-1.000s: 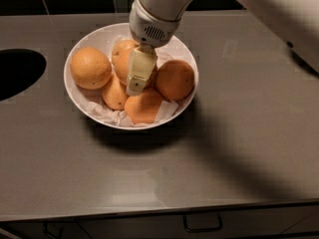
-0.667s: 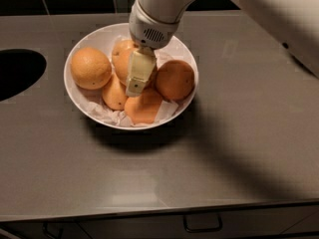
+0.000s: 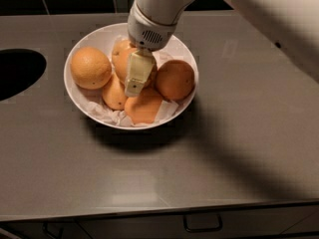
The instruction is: Pick orange from white bowl
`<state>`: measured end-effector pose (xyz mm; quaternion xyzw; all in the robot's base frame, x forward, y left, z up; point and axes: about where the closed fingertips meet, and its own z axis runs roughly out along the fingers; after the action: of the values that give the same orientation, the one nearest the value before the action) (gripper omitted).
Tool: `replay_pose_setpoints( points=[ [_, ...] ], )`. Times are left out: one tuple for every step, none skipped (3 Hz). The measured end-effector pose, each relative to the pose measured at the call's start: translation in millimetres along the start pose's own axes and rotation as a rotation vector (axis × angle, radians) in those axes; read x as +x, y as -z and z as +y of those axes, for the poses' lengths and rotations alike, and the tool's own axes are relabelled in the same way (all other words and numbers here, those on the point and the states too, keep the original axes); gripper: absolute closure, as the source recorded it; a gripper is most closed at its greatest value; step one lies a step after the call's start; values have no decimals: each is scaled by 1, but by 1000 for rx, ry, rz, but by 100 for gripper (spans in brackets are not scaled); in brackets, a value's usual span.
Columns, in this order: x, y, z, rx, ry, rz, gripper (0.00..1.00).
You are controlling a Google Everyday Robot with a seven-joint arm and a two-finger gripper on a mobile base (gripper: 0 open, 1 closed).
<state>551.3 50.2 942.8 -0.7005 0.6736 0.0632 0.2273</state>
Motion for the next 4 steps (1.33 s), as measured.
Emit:
replay_pose_setpoints(
  points=[
    [-1,-2,0,-12,8,6,20],
    [-1,-3,1,-14,9,6,34],
    [-1,-3,1,-15,10,6,40],
    [-2,-1,0,-14,10,5,45]
  ],
)
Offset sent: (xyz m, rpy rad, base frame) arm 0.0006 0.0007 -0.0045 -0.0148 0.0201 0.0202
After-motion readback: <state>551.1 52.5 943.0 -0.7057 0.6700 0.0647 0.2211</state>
